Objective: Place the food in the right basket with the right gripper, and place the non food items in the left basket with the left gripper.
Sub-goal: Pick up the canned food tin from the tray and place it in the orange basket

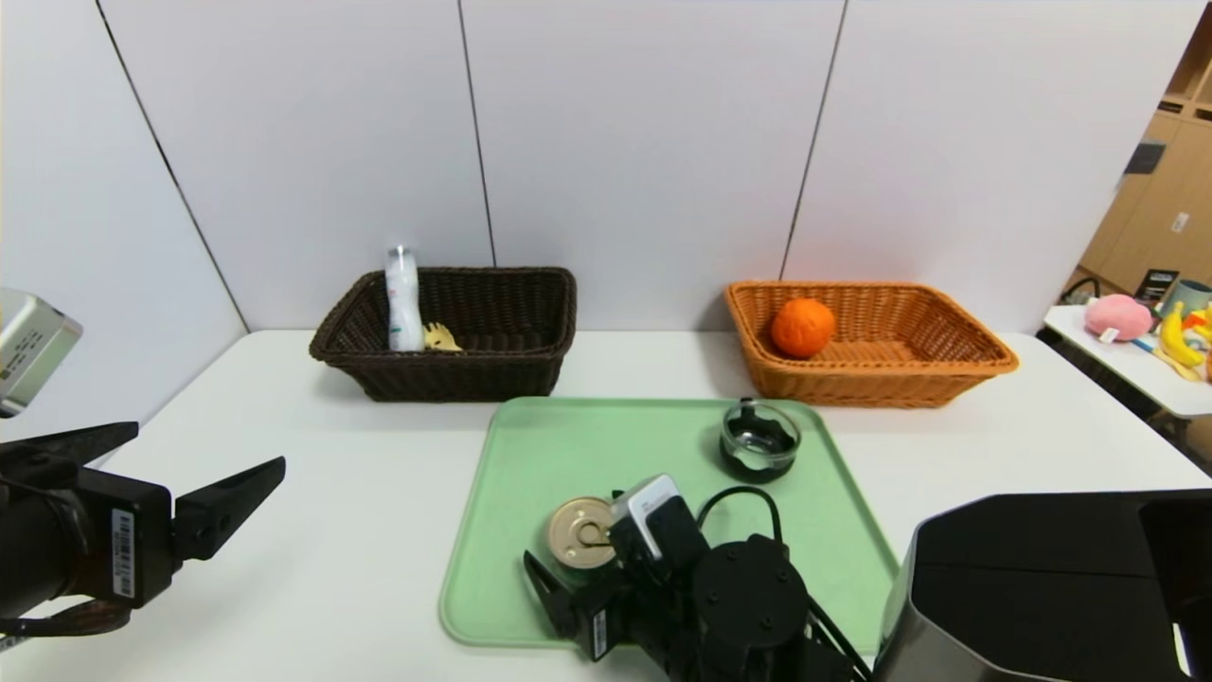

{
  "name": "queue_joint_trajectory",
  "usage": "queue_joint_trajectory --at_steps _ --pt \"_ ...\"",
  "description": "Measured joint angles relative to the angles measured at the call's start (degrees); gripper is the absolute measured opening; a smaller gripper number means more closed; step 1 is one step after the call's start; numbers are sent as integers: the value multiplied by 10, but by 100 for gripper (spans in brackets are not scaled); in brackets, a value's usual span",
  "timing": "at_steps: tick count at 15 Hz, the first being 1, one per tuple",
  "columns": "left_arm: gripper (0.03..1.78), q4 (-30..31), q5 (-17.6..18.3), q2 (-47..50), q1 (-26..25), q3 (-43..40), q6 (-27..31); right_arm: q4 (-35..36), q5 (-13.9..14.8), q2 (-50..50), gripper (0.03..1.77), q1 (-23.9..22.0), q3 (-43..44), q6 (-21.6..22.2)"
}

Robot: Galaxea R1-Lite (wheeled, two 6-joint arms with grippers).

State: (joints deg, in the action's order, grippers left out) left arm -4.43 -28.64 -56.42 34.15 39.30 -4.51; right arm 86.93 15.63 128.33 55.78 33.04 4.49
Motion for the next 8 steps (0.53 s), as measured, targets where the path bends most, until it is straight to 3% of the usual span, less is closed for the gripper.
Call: queue_joint_trajectory --at_steps 2,4,8 --pt "169 0 0 2 0 -1 0 0 0 1 131 0 0 0" --pt "169 0 0 2 0 -1 0 -1 0 1 106 0 0 0" --pt "169 -3 0 4 0 -3 0 -1 0 1 100 1 0 0"
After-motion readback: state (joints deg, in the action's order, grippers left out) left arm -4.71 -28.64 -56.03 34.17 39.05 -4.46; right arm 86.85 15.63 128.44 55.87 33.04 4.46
